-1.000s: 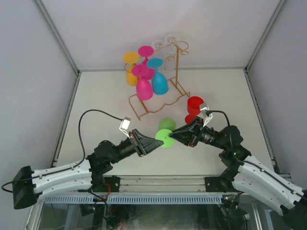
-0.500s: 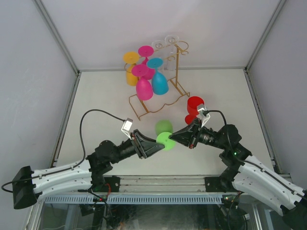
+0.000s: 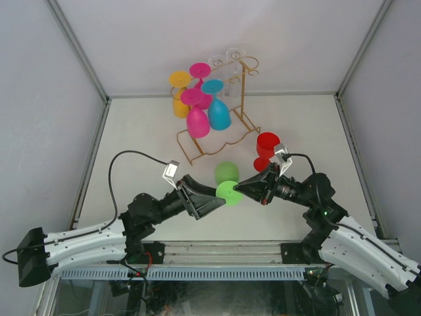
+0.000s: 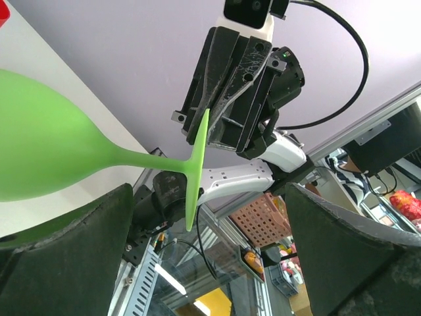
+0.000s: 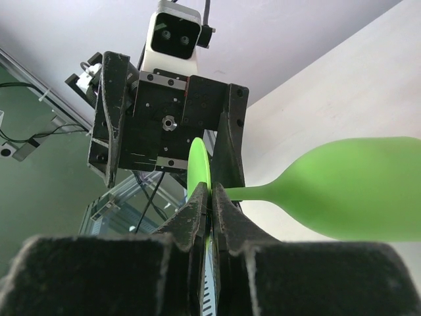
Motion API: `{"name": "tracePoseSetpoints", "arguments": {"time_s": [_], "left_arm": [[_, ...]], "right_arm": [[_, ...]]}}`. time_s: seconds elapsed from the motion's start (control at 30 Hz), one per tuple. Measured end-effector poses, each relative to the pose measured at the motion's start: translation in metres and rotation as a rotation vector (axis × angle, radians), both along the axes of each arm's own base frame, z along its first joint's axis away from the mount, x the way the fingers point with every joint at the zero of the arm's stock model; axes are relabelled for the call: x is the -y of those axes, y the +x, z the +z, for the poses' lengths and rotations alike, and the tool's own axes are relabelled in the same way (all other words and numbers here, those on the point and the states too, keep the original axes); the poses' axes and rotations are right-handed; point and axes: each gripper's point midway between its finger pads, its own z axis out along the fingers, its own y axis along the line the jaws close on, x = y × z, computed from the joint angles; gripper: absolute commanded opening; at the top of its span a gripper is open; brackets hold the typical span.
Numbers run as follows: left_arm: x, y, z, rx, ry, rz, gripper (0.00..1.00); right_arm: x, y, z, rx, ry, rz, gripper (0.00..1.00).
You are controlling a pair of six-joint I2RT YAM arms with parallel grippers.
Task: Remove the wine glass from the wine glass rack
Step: Place the wine glass at the center of the board.
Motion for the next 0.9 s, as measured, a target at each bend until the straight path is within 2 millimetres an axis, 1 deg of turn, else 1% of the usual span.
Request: {"name": "tracePoseSetpoints", "arguments": {"time_s": [0.03, 0.1, 0.17, 0.27, 0.33, 0.37, 0.4, 0.53, 0.63, 0.7, 0.8, 0.9], "left_arm": [[0.0, 0.0, 0.001, -0.001, -0.006, -0.003, 0.99], [0.002, -0.001, 0.002, -0.003, -0.011, -0.013, 0.93], [0.004, -0.001, 0.0, -0.012, -0.01, -0.018, 0.9], [0.006, -0.001, -0.003, -0.025, -0.004, -0.026, 0.82], [0.008, -0.003, -0.005, -0.033, 0.002, -0.038, 0.75], [0.009, -0.004, -0.008, -0.035, 0.009, -0.046, 0.69], [0.011, -0.004, -0.011, -0.038, 0.018, -0.053, 0.66], [0.017, -0.003, -0.027, -0.065, 0.075, -0.062, 0.6], [0.019, -0.001, -0.038, -0.085, 0.112, -0.053, 0.59], [0.018, 0.0, -0.04, -0.087, 0.118, -0.046, 0.58], [0.017, 0.001, -0.038, -0.077, 0.116, -0.035, 0.52], [0.016, 0.002, -0.035, -0.057, 0.112, -0.029, 0.51]], "right_arm": [[0.0, 0.0, 0.0, 0.001, 0.0, -0.002, 0.0], [0.0, 0.001, 0.0, 0.001, 0.0, -0.005, 0.0], [0.0, 0.001, 0.0, 0.0, -0.001, -0.009, 0.0], [0.0, 0.003, 0.0, -0.001, 0.0, -0.016, 0.0], [0.001, 0.004, 0.0, -0.002, 0.001, -0.024, 0.0], [0.001, 0.005, 0.0, -0.002, 0.001, -0.027, 0.0], [0.001, 0.005, 0.0, -0.003, 0.002, -0.032, 0.0], [0.001, 0.008, 0.001, -0.005, 0.004, -0.048, 0.0], [0.002, 0.009, 0.001, -0.005, 0.006, -0.055, 0.0], [0.002, 0.01, 0.001, -0.005, 0.006, -0.057, 0.0], [0.002, 0.01, 0.001, -0.005, 0.006, -0.057, 0.0], [0.002, 0.01, 0.001, -0.005, 0.006, -0.057, 0.0]]}}
